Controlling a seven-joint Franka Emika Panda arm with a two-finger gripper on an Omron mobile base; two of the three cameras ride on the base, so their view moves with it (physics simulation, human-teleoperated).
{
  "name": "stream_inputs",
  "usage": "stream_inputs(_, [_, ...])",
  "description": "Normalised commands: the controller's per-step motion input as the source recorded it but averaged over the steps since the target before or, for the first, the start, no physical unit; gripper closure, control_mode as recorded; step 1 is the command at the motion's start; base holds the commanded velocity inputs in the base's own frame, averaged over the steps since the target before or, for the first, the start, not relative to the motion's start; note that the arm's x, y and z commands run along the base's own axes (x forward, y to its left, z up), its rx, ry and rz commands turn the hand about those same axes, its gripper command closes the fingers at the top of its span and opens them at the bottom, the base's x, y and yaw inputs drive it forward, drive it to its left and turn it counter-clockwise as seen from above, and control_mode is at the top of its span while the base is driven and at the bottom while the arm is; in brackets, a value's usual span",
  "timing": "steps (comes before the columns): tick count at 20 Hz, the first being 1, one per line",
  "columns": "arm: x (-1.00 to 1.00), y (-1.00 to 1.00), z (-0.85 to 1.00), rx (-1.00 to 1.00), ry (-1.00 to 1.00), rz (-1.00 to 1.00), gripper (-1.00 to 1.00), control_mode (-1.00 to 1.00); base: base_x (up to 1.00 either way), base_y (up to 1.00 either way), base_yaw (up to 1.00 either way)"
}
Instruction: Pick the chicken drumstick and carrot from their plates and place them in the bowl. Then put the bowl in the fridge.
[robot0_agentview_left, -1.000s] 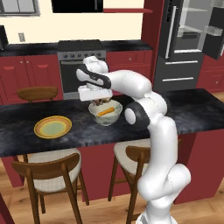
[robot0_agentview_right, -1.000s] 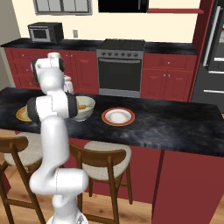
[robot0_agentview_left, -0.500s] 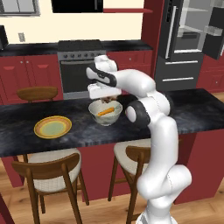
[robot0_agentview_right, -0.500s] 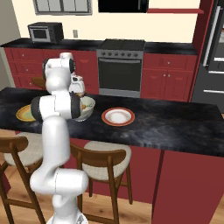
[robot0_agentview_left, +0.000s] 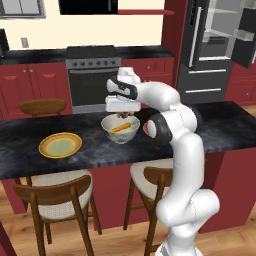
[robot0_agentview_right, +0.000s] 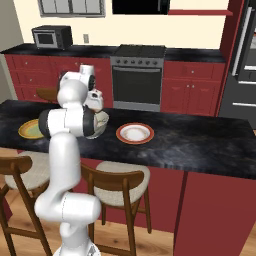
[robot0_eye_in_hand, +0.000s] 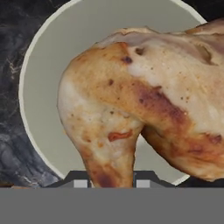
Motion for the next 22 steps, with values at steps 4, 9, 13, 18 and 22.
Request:
stream_inputs(4, [0.34, 0.0, -0.2, -0.01, -0.13, 0.0, 1.0, -1.0, 0.0, 0.0, 0.0])
stream_inputs(9, [0.03, 0.02, -0.2, 0.0, -0.06, 0.0, 1.0, -1.0, 0.0, 0.0, 0.0])
stream_inputs(13, [0.0, 0.03, -0.28, 0.0, -0.09, 0.0, 1.0, -1.0, 0.0, 0.0, 0.0])
stream_inputs(18, [-0.05, 0.09, -0.31, 0.0, -0.15, 0.0, 1.0, -1.0, 0.0, 0.0, 0.0])
stream_inputs(22, [0.0, 0.14, -0.25, 0.0, -0.14, 0.0, 1.0, -1.0, 0.0, 0.0, 0.0])
